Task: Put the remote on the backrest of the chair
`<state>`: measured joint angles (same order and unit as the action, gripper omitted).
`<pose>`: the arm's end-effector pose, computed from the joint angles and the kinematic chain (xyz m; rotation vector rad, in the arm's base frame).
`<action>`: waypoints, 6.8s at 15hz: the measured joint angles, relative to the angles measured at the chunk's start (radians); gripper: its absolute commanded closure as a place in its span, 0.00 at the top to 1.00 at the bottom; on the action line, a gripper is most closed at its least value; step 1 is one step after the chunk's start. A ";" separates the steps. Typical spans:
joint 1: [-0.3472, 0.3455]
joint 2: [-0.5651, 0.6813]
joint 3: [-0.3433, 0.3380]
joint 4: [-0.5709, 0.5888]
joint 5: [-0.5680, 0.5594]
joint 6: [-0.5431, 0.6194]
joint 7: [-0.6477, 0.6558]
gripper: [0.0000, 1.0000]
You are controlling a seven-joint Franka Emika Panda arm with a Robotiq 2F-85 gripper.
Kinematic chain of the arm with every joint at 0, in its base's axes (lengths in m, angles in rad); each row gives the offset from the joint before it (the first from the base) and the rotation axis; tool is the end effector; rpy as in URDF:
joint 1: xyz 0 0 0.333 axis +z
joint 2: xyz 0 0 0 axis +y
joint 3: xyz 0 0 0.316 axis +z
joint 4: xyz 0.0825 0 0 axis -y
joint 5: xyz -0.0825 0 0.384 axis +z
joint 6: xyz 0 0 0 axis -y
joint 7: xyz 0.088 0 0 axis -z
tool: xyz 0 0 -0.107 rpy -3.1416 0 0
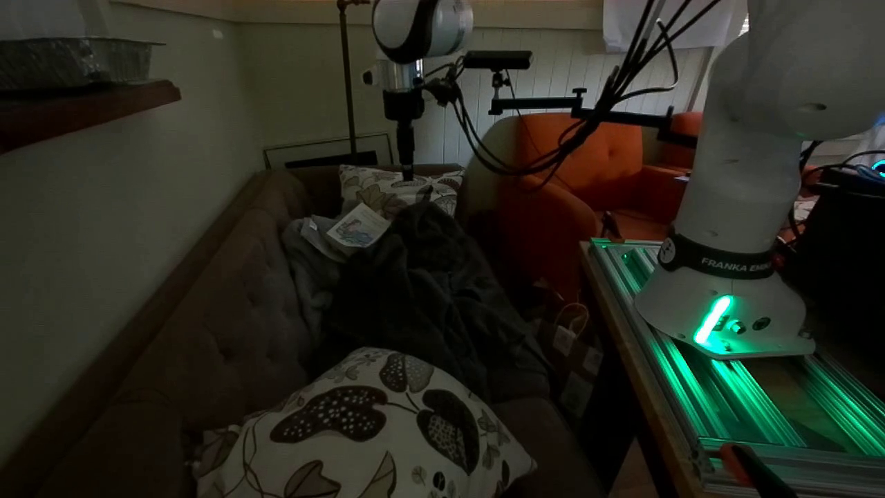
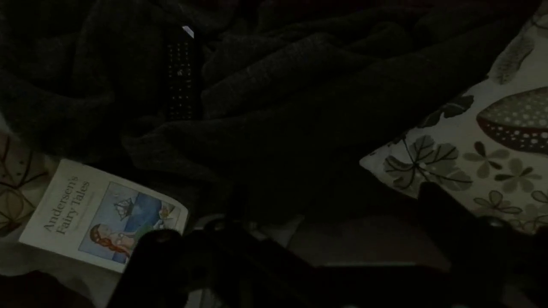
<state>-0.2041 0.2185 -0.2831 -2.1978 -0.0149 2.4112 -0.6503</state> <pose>0.4893 -0.2584 0.2883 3.0674 0.2779 -0.0543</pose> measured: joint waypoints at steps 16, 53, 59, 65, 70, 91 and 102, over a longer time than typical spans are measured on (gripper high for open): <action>-0.296 0.471 0.122 0.370 0.008 0.041 -0.045 1.00; -0.673 0.951 0.392 0.731 0.094 0.216 -0.392 1.00; -0.677 1.021 0.407 0.822 0.094 0.165 -0.425 1.00; -0.675 1.069 0.412 0.888 0.094 0.117 -0.425 0.80; -0.675 1.107 0.410 0.944 0.094 0.083 -0.424 0.73; -0.669 1.195 0.408 1.064 0.094 0.045 -0.416 0.36; -0.666 1.025 0.327 0.889 0.091 0.029 -0.312 0.36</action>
<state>-0.8704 1.2430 0.0441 -1.3090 0.0762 2.4401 -0.9625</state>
